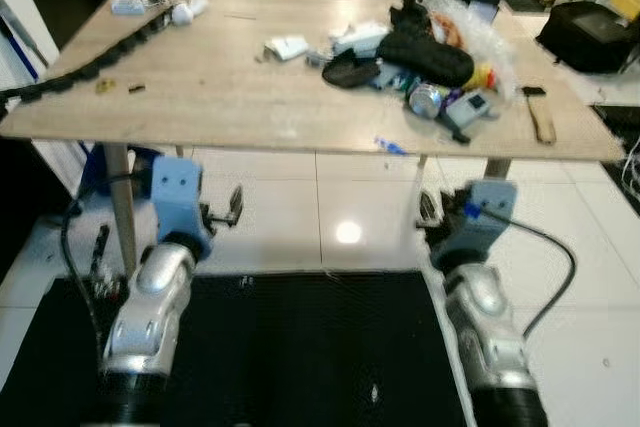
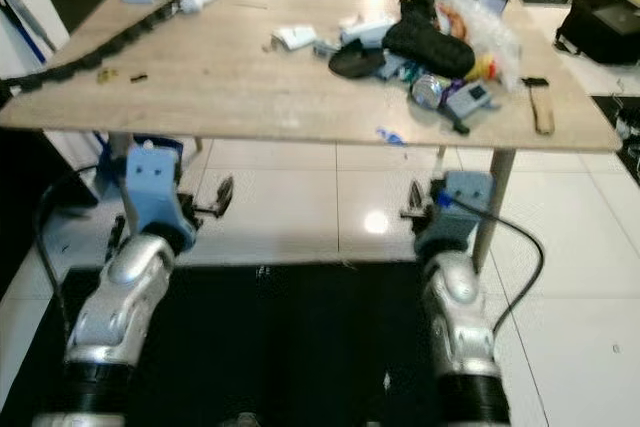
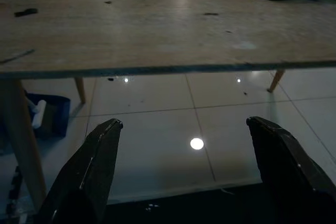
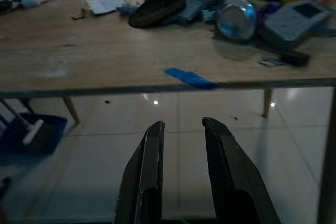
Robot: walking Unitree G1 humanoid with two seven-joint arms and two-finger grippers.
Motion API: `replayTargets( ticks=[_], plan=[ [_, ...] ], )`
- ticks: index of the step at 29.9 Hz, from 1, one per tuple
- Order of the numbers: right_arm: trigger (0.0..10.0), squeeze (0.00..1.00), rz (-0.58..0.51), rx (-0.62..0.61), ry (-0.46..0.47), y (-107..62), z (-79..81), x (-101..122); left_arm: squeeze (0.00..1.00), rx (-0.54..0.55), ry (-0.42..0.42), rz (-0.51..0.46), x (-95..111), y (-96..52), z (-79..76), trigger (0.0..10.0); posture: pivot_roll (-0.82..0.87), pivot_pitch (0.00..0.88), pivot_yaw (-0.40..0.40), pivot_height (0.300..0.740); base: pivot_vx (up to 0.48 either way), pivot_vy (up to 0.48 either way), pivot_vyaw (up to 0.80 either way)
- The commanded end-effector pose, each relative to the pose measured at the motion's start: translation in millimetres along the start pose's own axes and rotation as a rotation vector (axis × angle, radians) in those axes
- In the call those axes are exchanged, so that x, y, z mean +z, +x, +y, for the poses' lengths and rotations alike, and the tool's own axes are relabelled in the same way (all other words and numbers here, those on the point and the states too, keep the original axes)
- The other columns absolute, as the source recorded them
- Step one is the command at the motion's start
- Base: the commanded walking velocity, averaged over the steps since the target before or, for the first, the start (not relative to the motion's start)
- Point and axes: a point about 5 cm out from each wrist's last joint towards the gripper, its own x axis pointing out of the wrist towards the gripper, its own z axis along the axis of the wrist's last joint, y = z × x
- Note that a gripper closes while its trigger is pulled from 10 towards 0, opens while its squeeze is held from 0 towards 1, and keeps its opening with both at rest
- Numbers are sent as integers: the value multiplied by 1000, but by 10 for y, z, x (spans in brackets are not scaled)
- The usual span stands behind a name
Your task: Picking trash to rubbish bin
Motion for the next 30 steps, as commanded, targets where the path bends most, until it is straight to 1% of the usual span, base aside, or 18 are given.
replayTargets(
  ticks=[1, 5, 7, 13, 18, 30],
  plan=[
    [10000, 0, -14, -38, 0, -12, -113, 35, 0, -28, 6, -4, 29, 6, -49, 10000, 17, 150, 19, 740, 311, 0, 0],
    [10000, 0, -48, -26, -9, 32, -146, 143, 0, -28, -9, -26, 95, 27, -64, 10000, 12, 151, 27, 740, 312, 0, 0],
    [10000, 0, -60, -29, -12, 53, -169, 191, 0, -40, -3, -35, 129, 42, -74, 10000, 11, 153, 22, 740, 311, 0, 0],
    [10000, 0, -79, -35, -17, 85, -193, 245, 0, -31, -6, -46, 176, 62, -54, 10000, 14, 155, 23, 740, 312, 0, 0],
    [10000, 0, -96, -40, -16, 108, -209, 298, 0, -34, -5, -50, 189, 59, -67, 10000, 18, 151, 24, 740, 316, 0, 0],
    [10000, 0, -101, -38, -10, 125, -202, 349, 0, -50, -6, -53, 214, 64, -102, 10000, 13, 163, 24, 740, 313, 0, 0]
  ],
)
